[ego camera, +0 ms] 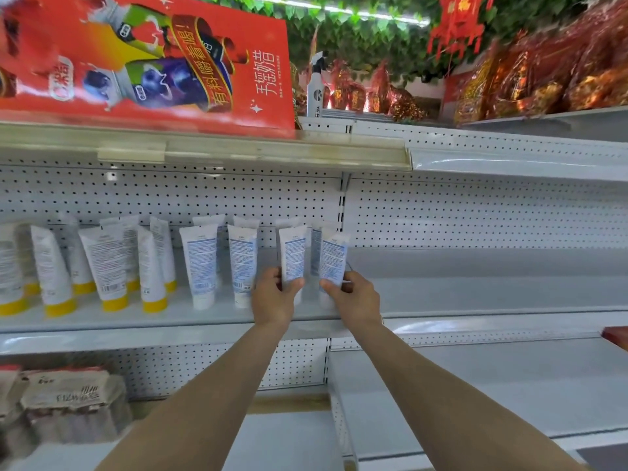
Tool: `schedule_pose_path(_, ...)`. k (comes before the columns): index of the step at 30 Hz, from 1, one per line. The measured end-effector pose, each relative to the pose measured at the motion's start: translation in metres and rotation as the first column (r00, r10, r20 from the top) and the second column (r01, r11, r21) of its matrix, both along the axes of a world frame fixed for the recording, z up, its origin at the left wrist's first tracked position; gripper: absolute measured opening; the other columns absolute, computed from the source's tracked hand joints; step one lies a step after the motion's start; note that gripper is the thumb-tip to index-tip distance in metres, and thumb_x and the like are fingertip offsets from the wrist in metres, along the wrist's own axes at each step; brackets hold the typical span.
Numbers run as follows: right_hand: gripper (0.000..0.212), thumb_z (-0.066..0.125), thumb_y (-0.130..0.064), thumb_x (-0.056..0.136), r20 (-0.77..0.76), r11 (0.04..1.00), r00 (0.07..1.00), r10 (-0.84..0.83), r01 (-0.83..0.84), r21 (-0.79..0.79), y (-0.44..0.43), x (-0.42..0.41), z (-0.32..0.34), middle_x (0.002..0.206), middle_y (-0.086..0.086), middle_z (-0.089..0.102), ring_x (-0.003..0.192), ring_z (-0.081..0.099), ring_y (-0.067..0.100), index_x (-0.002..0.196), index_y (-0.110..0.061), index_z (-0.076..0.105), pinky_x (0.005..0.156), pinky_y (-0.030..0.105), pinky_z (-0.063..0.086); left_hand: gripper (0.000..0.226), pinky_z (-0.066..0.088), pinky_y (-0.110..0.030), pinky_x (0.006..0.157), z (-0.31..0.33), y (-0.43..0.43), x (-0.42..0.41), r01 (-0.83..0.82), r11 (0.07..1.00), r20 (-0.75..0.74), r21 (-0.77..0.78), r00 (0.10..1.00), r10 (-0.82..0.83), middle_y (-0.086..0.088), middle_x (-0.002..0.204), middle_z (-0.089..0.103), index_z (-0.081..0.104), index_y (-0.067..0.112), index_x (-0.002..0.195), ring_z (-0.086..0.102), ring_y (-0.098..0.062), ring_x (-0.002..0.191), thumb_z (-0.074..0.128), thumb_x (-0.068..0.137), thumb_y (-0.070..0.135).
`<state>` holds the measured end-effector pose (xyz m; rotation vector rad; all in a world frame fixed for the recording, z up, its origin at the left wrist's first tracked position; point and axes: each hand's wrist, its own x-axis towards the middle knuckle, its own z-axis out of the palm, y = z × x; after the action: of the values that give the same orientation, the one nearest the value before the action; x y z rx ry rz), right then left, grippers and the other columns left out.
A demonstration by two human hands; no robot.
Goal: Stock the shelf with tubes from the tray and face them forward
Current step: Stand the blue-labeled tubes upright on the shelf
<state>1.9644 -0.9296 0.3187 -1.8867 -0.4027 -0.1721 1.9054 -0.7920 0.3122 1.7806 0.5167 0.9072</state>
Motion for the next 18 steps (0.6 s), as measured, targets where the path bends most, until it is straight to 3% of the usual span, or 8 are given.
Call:
schedule_pose_path(7, 0.033, 0.074, -0.048, 0.080, 0.000, 1.000, 1.000, 0.003, -0.003, -0.010, -0.002, 0.004, -0.003, 0.088, -0.006, 0.072, 0.084, 0.066, 0.011, 0.101, -0.023, 0.070, 0.071, 0.025, 0.048, 0.024, 0.046, -0.025, 0.069, 0.000, 0.001, -0.001, 0.022, 1.000, 0.022, 0.007, 0.999, -0.023, 0.001, 0.088, 0.067, 0.058, 0.017, 0.095, 0.063, -0.015, 0.082, 0.075, 0.082, 0.025)
schedule_pose_path(12, 0.026, 0.074, -0.048, 0.080, -0.036, 1.000, 0.999, 0.009, -0.009, 0.017, -0.003, 0.000, -0.002, 0.079, -0.016, 0.066, 0.075, 0.062, 0.001, 0.096, -0.029, 0.067, 0.064, 0.021, 0.045, 0.027, 0.040, -0.013, 0.064, 0.000, 0.004, -0.006, 0.042, 0.999, 0.029, 0.009, 0.999, -0.042, 0.004, 0.090, 0.067, 0.060, 0.015, 0.101, 0.062, -0.011, 0.082, 0.075, 0.082, 0.025)
schedule_pose_path(18, 0.028, 0.073, -0.050, 0.080, -0.036, 1.000, 0.999, 0.002, -0.002, 0.004, -0.003, -0.002, -0.003, 0.081, -0.015, 0.067, 0.080, 0.064, 0.007, 0.098, -0.030, 0.067, 0.072, 0.026, 0.050, 0.024, 0.039, -0.012, 0.064, 0.000, 0.002, -0.010, 0.047, 0.998, 0.031, 0.031, 0.998, -0.048, 0.010, 0.086, 0.063, 0.057, 0.018, 0.100, 0.059, -0.008, 0.080, 0.074, 0.083, 0.025)
